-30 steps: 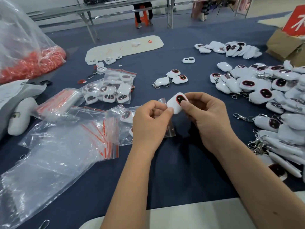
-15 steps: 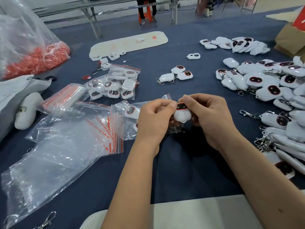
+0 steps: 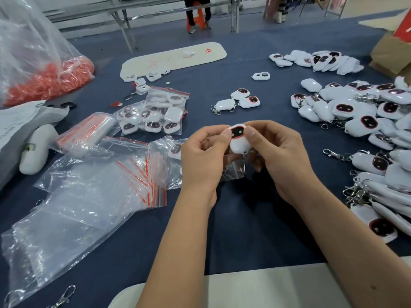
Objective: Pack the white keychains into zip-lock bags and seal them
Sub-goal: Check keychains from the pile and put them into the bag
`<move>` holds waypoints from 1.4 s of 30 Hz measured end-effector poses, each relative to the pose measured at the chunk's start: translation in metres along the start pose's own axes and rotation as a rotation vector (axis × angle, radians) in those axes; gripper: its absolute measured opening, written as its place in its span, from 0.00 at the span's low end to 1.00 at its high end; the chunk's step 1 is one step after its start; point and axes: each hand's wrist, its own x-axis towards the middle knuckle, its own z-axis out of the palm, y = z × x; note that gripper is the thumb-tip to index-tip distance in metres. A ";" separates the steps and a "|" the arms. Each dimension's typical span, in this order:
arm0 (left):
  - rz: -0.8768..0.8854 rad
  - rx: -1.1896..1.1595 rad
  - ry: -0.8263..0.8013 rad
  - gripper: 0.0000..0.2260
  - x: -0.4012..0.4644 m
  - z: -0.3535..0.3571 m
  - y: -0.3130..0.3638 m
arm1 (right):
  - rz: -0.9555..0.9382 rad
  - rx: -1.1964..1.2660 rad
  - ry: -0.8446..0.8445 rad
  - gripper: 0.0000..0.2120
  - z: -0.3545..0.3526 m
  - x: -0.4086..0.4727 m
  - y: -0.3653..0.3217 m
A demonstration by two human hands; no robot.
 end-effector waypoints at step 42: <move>0.005 0.367 0.046 0.06 -0.001 0.004 -0.007 | 0.059 -1.163 0.346 0.13 -0.052 0.009 -0.018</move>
